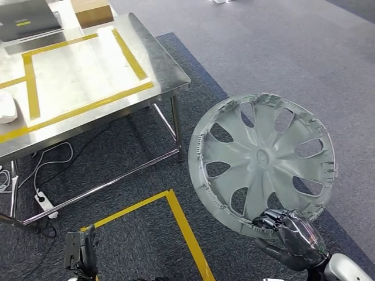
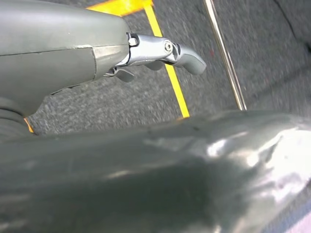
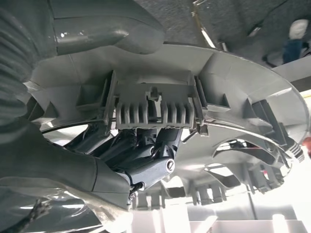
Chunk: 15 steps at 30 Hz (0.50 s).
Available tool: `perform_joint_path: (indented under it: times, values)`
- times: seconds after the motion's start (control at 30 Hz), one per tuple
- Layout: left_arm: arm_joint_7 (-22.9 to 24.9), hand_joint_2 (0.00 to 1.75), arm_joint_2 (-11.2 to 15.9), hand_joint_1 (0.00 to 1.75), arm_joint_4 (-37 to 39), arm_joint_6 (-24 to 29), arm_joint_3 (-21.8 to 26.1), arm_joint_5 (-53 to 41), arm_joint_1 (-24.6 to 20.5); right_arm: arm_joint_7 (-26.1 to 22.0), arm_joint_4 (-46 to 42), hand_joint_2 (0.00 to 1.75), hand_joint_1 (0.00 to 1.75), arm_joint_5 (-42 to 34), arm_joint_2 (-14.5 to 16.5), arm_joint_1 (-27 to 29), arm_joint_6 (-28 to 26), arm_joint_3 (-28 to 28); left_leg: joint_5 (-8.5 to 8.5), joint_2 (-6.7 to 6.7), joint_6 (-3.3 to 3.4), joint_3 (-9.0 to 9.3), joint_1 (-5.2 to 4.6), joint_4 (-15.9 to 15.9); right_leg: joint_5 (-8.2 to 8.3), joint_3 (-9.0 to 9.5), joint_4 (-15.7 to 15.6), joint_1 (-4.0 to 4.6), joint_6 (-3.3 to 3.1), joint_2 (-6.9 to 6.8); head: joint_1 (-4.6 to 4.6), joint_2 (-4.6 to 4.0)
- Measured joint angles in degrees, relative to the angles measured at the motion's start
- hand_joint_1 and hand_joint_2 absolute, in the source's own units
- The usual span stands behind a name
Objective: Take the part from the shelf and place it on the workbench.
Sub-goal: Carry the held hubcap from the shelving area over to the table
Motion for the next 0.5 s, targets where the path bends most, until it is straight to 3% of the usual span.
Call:
perform_joint_path:
  times: [0.07,0.1,0.13,0.2,0.23,0.3,0.33,0.4,0.43,0.47,0.5]
  values:
    - [0.0,0.00,0.0,0.00,0.0,0.1,0.0,-0.1,-0.2,0.1,-0.2,1.75,1.75,0.0,-0.1,0.2,-0.2,-0.1,2.77,2.20,0.64,3.96,-0.53,-7.6,-0.38,0.45,0.0,0.22,0.30,-1.24,0.02,0.00]
    - [0.0,0.00,0.0,0.00,0.0,0.1,0.0,-0.1,-0.3,0.1,-0.2,1.75,1.75,0.0,-0.1,0.3,-0.3,-0.1,3.31,3.13,0.99,5.20,-0.84,-10.1,-0.52,0.57,0.0,0.37,0.52,-1.83,0.05,-0.01]
    - [0.0,0.00,0.0,0.00,0.0,0.1,0.0,-0.1,-0.4,0.1,-0.3,1.75,1.75,0.0,-0.1,0.3,-0.3,-0.1,3.14,3.51,1.29,5.57,-1.12,-11.1,-0.65,0.64,0.0,0.49,0.78,-2.41,0.07,-0.01]
    - [0.0,0.00,0.0,0.00,0.0,0.1,0.0,-0.1,-0.4,0.1,-0.4,1.75,1.75,0.1,-0.2,0.3,-0.5,-0.1,3.20,2.48,1.88,5.52,-1.17,-11.5,-0.86,0.87,-0.3,0.58,1.37,-3.56,0.08,0.00]
    - [0.0,0.00,0.0,0.00,0.0,0.1,0.0,-0.1,-0.3,0.1,-0.5,1.75,1.75,0.1,-0.2,0.2,-0.5,-0.1,3.34,1.83,2.19,5.67,-1.03,-11.8,-1.27,0.88,-0.1,0.51,1.69,-3.24,0.14,0.00]
    - [0.1,0.00,-0.1,0.00,0.0,0.1,0.0,0.0,-0.4,0.1,-0.6,1.75,1.75,0.0,-0.4,0.2,-0.6,-0.2,3.68,0.64,2.79,6.01,-0.58,-12.4,-3.56,-0.66,3.4,0.34,2.14,-0.45,0.41,0.02]
    - [0.1,0.00,-0.1,0.00,0.0,0.1,0.0,0.0,-0.5,0.2,-0.6,1.75,1.75,0.0,-0.5,0.2,-0.7,-0.2,3.73,0.05,2.95,6.04,-0.49,-12.5,-5.29,-2.38,6.9,0.23,2.27,1.40,0.57,0.01]
    - [0.1,0.00,-0.1,0.00,0.0,0.1,0.0,0.0,-0.5,0.2,-0.6,1.75,1.75,0.1,-0.6,0.4,-0.7,-0.1,3.73,-1.31,3.10,6.02,-0.46,-12.4,-7.83,-6.36,14.3,0.18,2.46,3.05,0.68,0.01]
    - [0.1,0.00,-0.2,0.00,0.0,0.0,0.0,0.0,-0.5,0.2,-0.6,1.75,1.75,0.1,-0.6,0.4,-0.7,-0.1,3.72,-2.02,3.10,6.04,-0.47,-12.4,-7.72,-7.58,15.9,0.16,2.51,3.22,0.67,0.00]
    - [0.1,0.00,-0.2,0.00,0.0,0.0,0.0,0.0,-0.5,0.3,-0.6,1.75,1.75,0.1,-0.6,0.4,-0.7,-0.1,3.68,-2.81,3.07,6.07,-0.45,-12.3,-6.39,-7.75,15.3,0.13,2.53,3.32,0.67,0.01]
    - [0.1,0.00,-0.3,0.00,0.0,0.0,0.0,0.0,-0.5,0.3,-0.6,1.75,1.75,0.1,-0.6,0.4,-0.7,-0.1,3.62,-3.62,2.98,6.11,-0.39,-12.2,-4.18,-6.89,12.6,0.05,2.51,3.56,0.68,0.00]
